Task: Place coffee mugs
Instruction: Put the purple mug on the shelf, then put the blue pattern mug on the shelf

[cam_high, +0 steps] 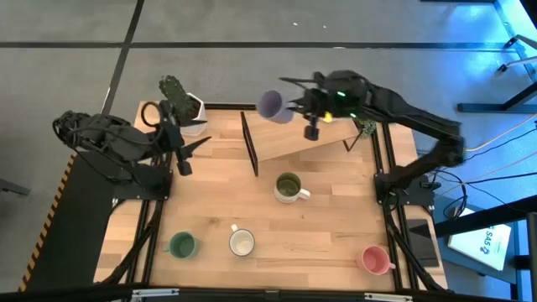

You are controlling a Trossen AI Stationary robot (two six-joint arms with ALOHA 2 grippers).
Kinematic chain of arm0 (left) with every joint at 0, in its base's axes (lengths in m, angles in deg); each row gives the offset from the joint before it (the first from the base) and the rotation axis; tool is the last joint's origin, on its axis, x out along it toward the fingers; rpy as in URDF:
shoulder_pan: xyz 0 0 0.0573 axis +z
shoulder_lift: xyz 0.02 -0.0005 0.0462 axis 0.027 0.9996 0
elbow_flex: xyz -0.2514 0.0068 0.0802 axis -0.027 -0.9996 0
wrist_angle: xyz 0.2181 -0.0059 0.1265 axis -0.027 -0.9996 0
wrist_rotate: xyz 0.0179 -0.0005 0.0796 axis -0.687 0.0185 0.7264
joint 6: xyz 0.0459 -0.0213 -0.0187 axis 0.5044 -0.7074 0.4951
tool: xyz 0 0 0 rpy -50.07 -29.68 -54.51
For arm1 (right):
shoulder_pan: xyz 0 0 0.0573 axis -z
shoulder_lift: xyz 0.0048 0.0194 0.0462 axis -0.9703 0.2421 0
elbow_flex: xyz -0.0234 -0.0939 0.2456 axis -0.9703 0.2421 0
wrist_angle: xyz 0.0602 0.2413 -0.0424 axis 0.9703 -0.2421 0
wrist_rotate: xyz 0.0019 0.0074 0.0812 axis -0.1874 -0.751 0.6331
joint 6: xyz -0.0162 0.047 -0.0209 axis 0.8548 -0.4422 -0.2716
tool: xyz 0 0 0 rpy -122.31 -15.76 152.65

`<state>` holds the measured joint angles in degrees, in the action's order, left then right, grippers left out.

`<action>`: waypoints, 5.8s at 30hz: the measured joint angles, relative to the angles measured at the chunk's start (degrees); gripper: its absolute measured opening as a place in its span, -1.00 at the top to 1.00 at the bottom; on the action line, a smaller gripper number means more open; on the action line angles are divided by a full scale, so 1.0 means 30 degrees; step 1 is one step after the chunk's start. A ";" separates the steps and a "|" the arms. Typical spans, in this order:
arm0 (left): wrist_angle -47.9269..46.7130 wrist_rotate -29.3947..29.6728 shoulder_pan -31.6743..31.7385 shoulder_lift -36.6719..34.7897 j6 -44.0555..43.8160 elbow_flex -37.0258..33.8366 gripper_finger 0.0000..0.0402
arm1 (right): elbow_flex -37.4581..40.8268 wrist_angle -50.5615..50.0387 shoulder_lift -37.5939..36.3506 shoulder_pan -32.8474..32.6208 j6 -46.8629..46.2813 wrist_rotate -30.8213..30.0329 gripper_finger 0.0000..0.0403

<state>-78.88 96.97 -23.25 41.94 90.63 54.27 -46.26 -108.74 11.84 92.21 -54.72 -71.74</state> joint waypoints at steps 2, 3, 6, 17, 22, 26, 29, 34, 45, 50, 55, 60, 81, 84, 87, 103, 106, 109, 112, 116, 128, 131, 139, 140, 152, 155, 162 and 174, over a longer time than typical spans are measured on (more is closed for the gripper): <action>0.0022 0.0043 0.0007 -0.0198 -0.0305 0.0000 0.11 | 0.3137 0.3615 -0.1608 0.0016 -0.0900 -0.0137 0.89; 0.0028 0.0050 0.0006 -0.0293 -0.0396 -0.0007 0.11 | 0.4572 0.5359 -0.2110 0.0016 -0.1379 -0.0420 0.89; 0.0436 0.0178 0.0000 -0.0331 -0.0487 -0.0007 0.11 | 0.8193 0.8113 -0.3049 0.0009 -0.2899 -0.1470 0.89; 0.0605 0.0175 0.0001 -0.0305 -0.0787 -0.0007 0.11 | 1.3057 1.2837 -0.3271 0.1218 -0.5001 -0.4969 0.89; 0.0605 0.0175 0.0002 -0.0305 -0.0853 -0.0015 0.11 | 1.3728 1.3288 -0.3235 0.1625 -0.5470 -0.5580 0.89; 0.0605 0.0226 0.0000 -0.0298 -0.0902 -0.0022 0.11 | 1.4999 1.4812 -0.3178 0.1575 -0.6360 -0.5315 0.89; 0.0605 0.0439 0.0003 -0.0298 -0.0910 -0.0022 0.11 | 1.6252 1.7080 -0.3193 0.1583 -0.7053 -0.5380 0.89; 0.0605 0.0488 0.0000 -0.0298 -0.0915 -0.0022 0.11 | 1.7651 2.0013 -0.3186 0.1605 -0.7116 -0.5820 0.89; 0.0612 0.0502 0.0007 -0.0291 -0.0932 -0.0022 0.11 | 1.7872 1.9589 -0.2293 0.1590 -0.6597 -0.6051 0.89; 0.0608 0.0502 0.0004 -0.0294 -0.0932 -0.0022 0.11 | 1.7825 1.9737 -0.1984 0.1590 -0.6609 -0.5912 0.89; 0.0608 0.0502 0.0004 -0.0291 -0.0932 -0.0022 0.11 | 1.7821 1.9650 -0.1976 0.1590 -0.6646 -0.5905 0.83; 0.0605 0.0502 0.0000 -0.0291 -0.0934 -0.0022 0.11 | 1.7828 1.9479 -0.1940 0.1597 -0.6628 -0.5499 0.54; 0.0605 0.0502 0.0001 -0.0291 -0.0924 -0.0022 0.11 | 1.7843 1.6098 -0.5100 0.1529 -0.6691 -0.4867 0.08; 0.0597 0.0502 0.0003 -0.0291 -0.0910 -0.0022 0.11 | 1.7843 1.6035 -0.5427 0.0775 -0.6557 -0.5011 0.20; 0.0597 0.0502 0.0007 -0.0291 -0.0917 -0.0022 0.11 | 1.7843 1.5952 -0.5301 -0.0106 -0.6462 -0.5100 0.49; 0.0583 0.0553 0.0001 -0.0291 -0.0910 -0.0022 0.11 | 1.7857 1.6095 -0.4268 -0.1041 -0.7099 -0.6882 0.99; 0.0576 0.0553 0.0004 -0.0294 -0.0902 -0.0022 0.11 | 1.7857 1.6009 -0.4011 -0.1040 -0.7108 -0.6874 0.99; 0.0574 0.0566 0.0006 -0.0292 -0.0901 -0.0022 0.11 | 1.7843 1.6474 -0.3653 -0.0890 -0.7106 -0.6845 1.00; 0.0568 0.0587 0.0004 -0.0298 -0.0898 -0.0022 0.11 | 1.7843 1.6950 -0.3215 -0.0851 -0.7104 -0.6555 1.00; 0.0567 0.0619 0.0001 -0.0291 -0.0888 -0.0023 0.11 | 1.7843 1.6947 -0.3069 -0.0865 -0.7058 -0.7311 1.00; 0.0568 0.0648 0.0000 -0.0291 -0.0888 -0.0022 0.11 | 1.7843 1.7023 -0.3069 0.0785 -0.6654 -0.7078 1.00; 0.0568 0.0648 0.0000 -0.0291 -0.0895 -0.0024 0.11 | 1.7843 1.7025 -0.3069 0.0898 -0.6678 -0.7155 1.00; 0.0568 0.0648 0.0007 -0.0291 -0.0902 -0.0029 0.11 | 1.7843 1.6995 -0.3069 0.0854 -0.6945 -0.8483 1.00; 0.0568 0.0648 0.0001 -0.0297 -0.0902 -0.0022 0.11 | 1.7843 1.6978 -0.3069 0.0854 -0.7013 -0.8583 1.00; 0.0583 0.0648 0.0000 -0.0291 -0.0932 -0.0025 0.11 | 1.7661 1.6298 -0.3069 0.0858 -0.7099 -1.0141 1.00; 0.0583 0.0648 0.0000 -0.0291 -0.0932 -0.0029 0.11 | 1.7357 1.6305 -0.3069 0.1060 -0.6560 -1.0215 1.00; 0.0583 0.0648 0.0004 -0.0291 -0.0968 -0.0025 0.11 | 1.6833 1.6112 -0.3069 0.1919 -0.6121 -0.9445 1.00; 0.0581 0.0648 0.0002 -0.0291 -0.0953 -0.0022 0.11 | 1.5198 1.5252 -0.3980 0.1706 -0.4847 -0.5051 1.00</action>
<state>-77.14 98.91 -23.25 41.07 87.77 54.21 -0.67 -62.99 -0.10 97.33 -69.26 -86.89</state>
